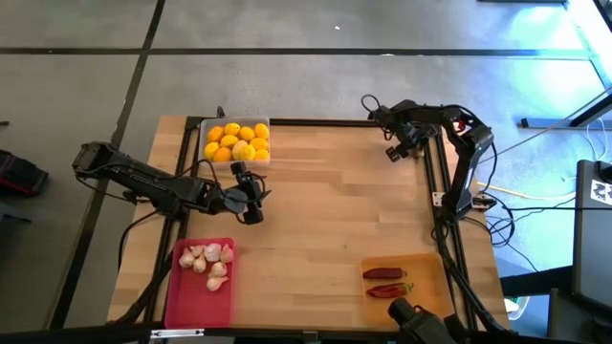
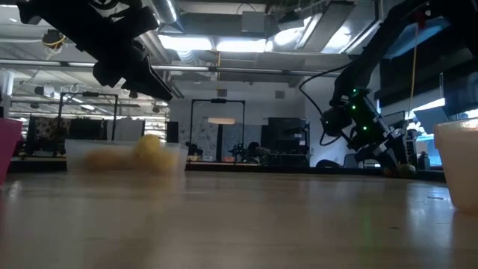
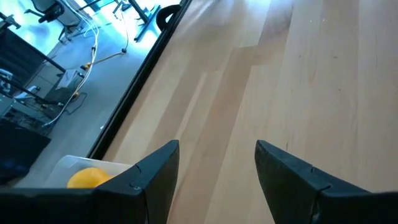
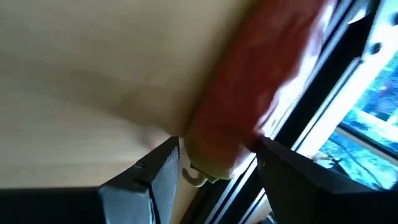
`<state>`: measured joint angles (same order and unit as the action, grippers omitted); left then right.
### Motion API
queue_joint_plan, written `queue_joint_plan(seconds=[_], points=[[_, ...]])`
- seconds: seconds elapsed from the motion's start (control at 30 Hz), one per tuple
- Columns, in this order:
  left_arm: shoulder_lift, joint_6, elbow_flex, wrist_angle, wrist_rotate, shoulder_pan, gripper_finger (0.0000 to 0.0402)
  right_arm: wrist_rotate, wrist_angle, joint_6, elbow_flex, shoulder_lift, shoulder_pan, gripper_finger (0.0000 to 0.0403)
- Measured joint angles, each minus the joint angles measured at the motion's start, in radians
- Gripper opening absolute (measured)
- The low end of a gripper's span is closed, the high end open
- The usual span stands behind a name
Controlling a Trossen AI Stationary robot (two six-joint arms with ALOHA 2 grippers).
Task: Sort produce into baskets
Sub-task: Put the red chili pepper into the orange bin
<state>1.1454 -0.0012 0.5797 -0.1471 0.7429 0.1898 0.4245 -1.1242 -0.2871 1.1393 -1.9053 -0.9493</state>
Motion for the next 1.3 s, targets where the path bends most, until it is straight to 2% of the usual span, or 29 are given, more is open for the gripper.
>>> queue_joint_plan(seconds=[0.2,0.43,0.87,1.17,1.3], points=[[0.000,0.007,0.000,0.000,0.000,0.000,0.0207,-0.100,0.003,0.054,0.000,0.001,-0.001,0.0201],[0.000,0.007,0.000,0.000,0.000,0.000,0.0208,-0.316,0.010,0.087,0.000,0.023,0.055,0.0201],[0.000,0.004,0.000,0.000,0.000,0.000,0.0208,-0.293,0.146,0.112,-0.001,0.039,0.268,0.0199],[0.000,0.010,0.000,0.001,0.000,0.000,0.0208,-0.230,0.156,0.114,-0.001,0.039,0.386,0.0114],[0.000,-0.021,0.000,0.001,0.000,0.000,0.0208,-0.265,0.156,0.116,-0.002,0.067,0.462,0.0109]])
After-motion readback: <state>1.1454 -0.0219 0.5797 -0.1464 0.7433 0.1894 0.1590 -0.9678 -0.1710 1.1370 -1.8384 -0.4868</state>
